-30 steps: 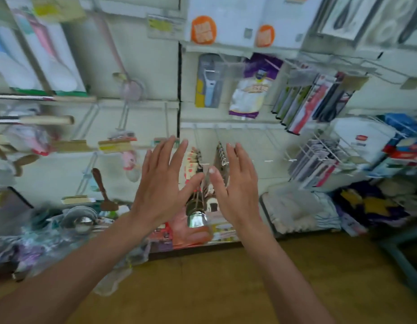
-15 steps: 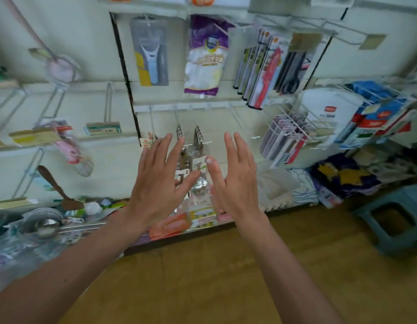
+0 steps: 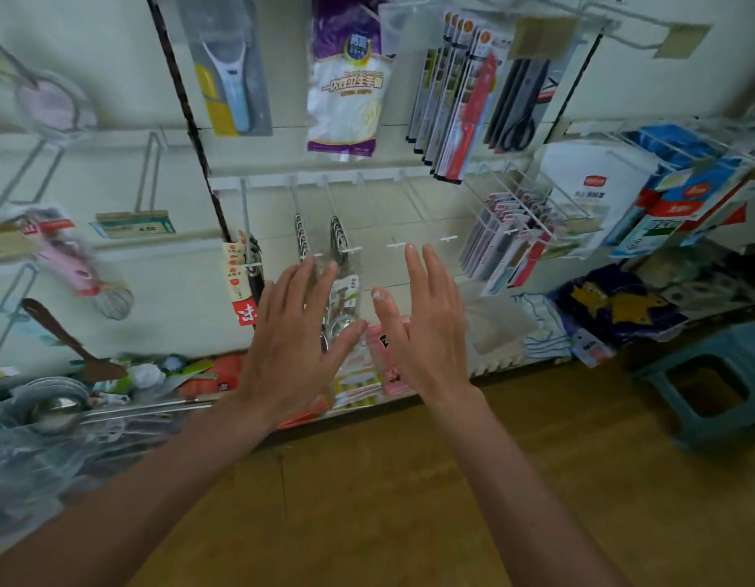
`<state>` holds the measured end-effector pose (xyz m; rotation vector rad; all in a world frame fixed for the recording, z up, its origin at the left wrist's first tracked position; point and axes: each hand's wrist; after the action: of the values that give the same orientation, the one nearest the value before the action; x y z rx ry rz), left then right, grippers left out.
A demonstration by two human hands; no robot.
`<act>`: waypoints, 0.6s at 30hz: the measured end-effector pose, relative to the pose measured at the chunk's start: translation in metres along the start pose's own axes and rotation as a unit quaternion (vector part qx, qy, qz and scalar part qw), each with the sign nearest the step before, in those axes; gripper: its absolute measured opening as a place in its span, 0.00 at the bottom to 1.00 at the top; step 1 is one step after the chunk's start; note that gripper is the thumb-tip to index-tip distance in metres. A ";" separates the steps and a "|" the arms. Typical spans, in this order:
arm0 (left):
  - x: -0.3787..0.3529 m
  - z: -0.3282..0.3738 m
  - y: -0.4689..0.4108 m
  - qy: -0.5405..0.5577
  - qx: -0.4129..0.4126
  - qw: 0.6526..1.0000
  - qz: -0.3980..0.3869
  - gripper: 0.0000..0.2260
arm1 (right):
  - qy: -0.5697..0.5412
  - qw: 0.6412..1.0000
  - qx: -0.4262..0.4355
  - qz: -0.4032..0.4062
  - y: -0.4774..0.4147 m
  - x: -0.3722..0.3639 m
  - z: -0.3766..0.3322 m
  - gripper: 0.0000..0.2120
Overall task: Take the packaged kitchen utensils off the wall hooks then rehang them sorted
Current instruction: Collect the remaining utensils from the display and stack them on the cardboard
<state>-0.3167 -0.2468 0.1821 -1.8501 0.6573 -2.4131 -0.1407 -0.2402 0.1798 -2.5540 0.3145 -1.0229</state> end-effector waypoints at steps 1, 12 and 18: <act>-0.004 -0.003 -0.001 0.000 0.002 1.000 -0.002 0.34 | -0.001 1.000 0.001 -0.004 -0.002 -0.006 0.001 0.34; -0.032 -0.065 -0.038 0.018 0.026 0.999 0.014 0.33 | 0.007 1.000 0.023 -0.021 -0.043 -0.067 -0.002 0.33; -0.066 -0.062 -0.037 0.077 0.011 0.996 0.033 0.27 | -0.006 1.000 0.016 0.001 -0.044 -0.093 0.021 0.32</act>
<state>-0.3467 -0.1757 0.1217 -1.6208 0.6869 -2.5276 -0.1891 -0.1634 0.1270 -2.5306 0.2950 -1.0032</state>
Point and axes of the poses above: each hand's wrist, its own y-axis away from the middle knuckle, its own x-axis out of the back of the hand, z = x × y, and after that the axes turned 12 degrees about -y, right-handed
